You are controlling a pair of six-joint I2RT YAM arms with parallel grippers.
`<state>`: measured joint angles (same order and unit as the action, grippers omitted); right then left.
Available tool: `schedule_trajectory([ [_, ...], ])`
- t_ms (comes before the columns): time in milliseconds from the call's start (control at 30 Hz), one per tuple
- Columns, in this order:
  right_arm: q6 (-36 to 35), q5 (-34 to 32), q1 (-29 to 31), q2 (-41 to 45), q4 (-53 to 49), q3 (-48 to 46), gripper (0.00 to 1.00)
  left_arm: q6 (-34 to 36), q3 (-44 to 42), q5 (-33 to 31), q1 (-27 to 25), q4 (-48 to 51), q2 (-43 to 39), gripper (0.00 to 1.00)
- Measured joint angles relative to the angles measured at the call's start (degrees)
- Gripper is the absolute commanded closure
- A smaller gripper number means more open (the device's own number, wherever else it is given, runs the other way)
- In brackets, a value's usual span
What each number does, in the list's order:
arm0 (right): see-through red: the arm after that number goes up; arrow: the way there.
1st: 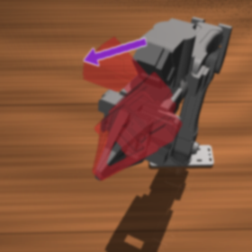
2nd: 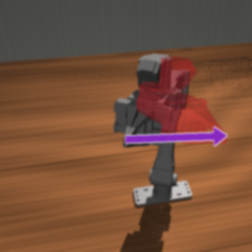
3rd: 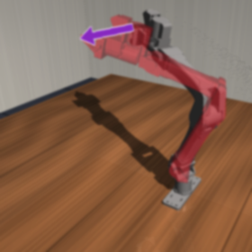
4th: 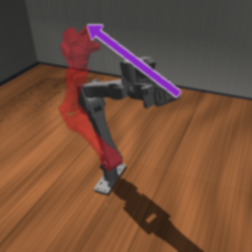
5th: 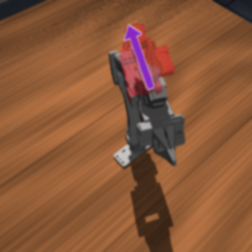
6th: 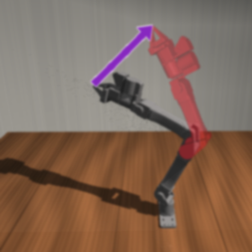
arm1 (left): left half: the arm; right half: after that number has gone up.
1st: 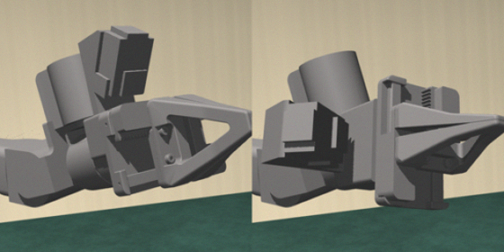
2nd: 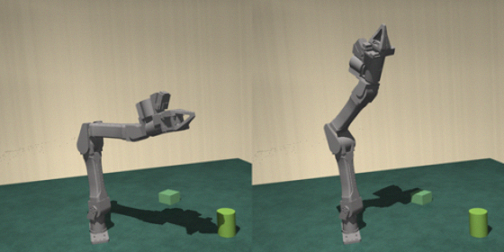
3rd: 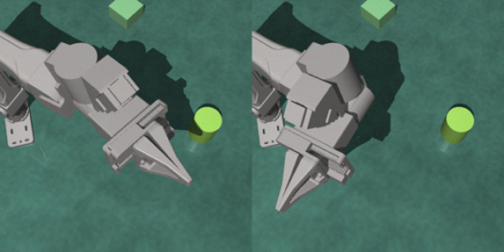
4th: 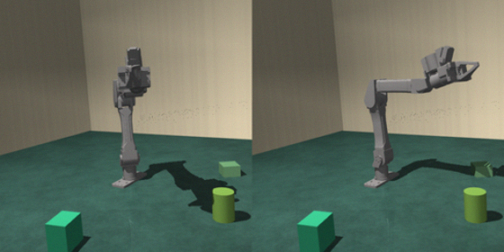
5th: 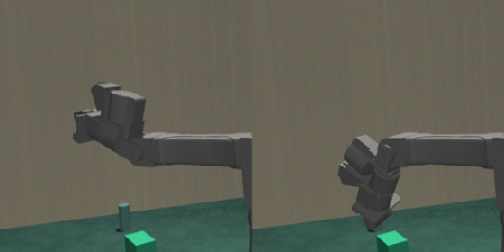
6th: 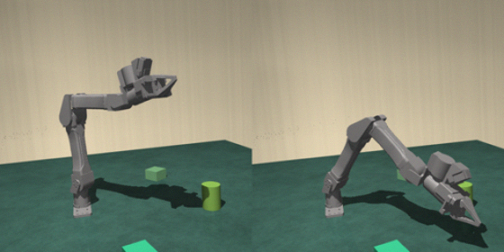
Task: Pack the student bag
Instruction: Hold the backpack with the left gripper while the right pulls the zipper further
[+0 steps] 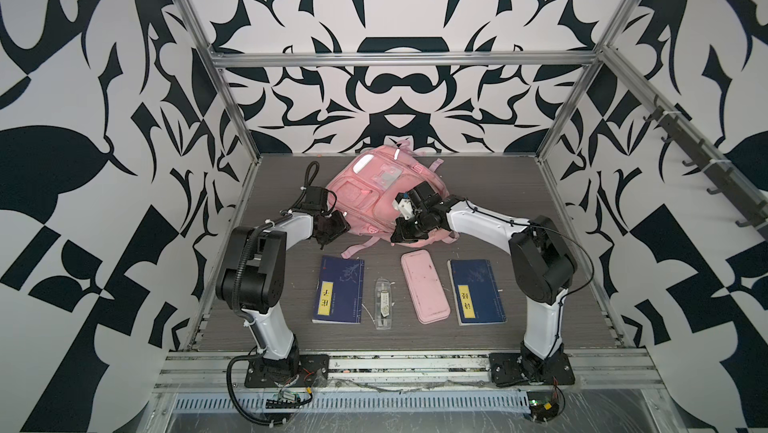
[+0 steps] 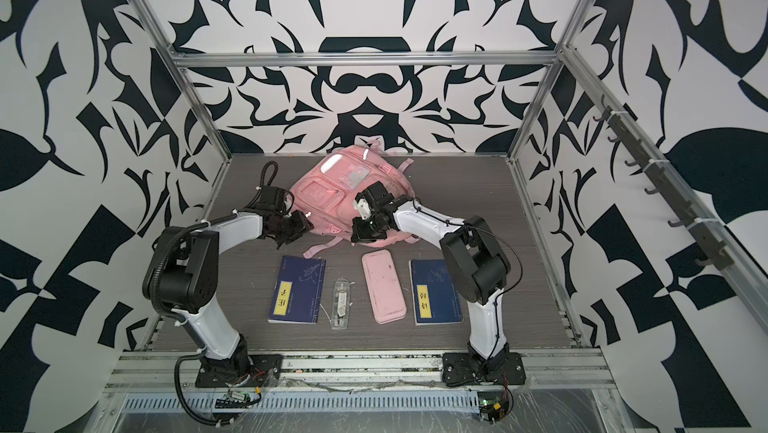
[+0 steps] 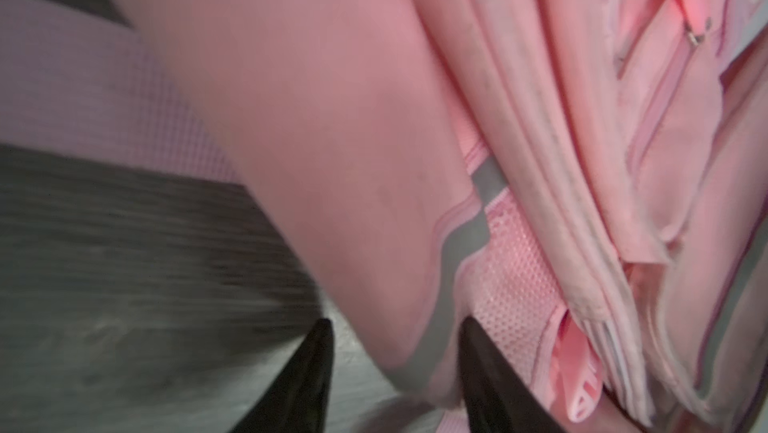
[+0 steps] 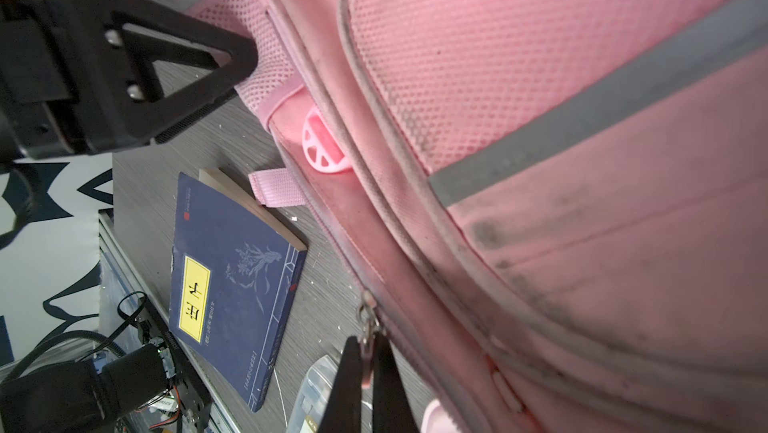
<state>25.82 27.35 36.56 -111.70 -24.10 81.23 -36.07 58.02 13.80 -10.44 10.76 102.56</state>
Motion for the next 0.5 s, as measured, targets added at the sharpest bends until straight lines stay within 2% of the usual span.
schedule_trajectory([
  [100, -0.3, -0.3, 0.6, -0.3, -0.3, 0.1, 1.0, -1.5, -0.2, 1.8, 0.0, -2.3, 0.5, 0.89],
  [167, -0.5, -0.6, 1.4, -1.3, -1.0, 0.7, 1.0, -2.0, -0.2, 2.2, 0.0, -3.3, 0.5, 0.98],
  [500, -0.5, -1.0, 5.8, -12.8, -3.5, 13.4, 1.0, -4.1, -2.3, 2.3, 0.2, -6.5, -0.9, 1.0],
])
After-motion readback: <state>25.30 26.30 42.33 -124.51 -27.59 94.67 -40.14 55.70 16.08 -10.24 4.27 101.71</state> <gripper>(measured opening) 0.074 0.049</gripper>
